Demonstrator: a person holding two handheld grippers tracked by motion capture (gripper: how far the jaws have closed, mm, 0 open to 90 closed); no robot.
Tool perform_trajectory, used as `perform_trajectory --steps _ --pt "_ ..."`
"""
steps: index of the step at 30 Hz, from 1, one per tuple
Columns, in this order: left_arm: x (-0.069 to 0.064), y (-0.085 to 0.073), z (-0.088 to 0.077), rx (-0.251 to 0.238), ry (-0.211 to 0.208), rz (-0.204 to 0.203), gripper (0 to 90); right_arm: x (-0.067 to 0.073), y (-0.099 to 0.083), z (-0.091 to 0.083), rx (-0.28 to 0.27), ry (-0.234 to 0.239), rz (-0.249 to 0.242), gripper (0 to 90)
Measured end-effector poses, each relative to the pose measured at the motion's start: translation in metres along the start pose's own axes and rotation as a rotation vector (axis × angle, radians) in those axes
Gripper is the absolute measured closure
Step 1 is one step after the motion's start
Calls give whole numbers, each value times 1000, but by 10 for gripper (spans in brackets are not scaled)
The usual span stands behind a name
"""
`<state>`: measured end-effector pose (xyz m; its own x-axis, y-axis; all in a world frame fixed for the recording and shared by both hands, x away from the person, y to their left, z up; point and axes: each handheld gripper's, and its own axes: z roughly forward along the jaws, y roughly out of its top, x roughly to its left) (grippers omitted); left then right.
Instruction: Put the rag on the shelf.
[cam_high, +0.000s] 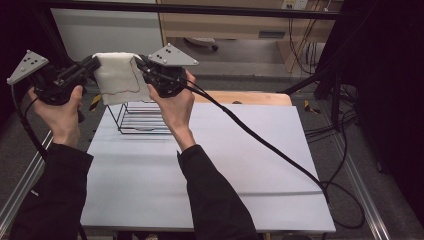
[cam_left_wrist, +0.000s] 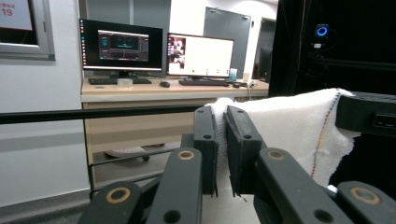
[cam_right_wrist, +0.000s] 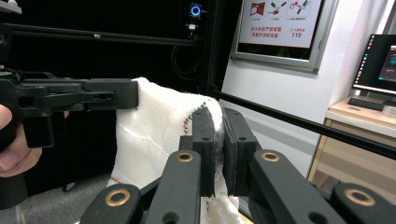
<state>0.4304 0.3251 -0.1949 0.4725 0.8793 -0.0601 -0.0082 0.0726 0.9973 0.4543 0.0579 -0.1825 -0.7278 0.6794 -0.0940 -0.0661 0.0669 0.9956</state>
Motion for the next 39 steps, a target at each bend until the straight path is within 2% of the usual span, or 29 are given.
perform_trajectory --steps 4,23,33,39 --pt "5 4 3 -11 1 -19 830 0 4 5 -1 -1 -8 850" --pt "16 35 15 -37 24 -7 831 -7 33 23 -24 -8 -11 850" --pt "23 45 26 -40 36 0 831 -13 44 33 -29 -17 -25 851" --pt "28 45 36 -31 37 -4 831 -19 43 40 -17 -29 -28 851"
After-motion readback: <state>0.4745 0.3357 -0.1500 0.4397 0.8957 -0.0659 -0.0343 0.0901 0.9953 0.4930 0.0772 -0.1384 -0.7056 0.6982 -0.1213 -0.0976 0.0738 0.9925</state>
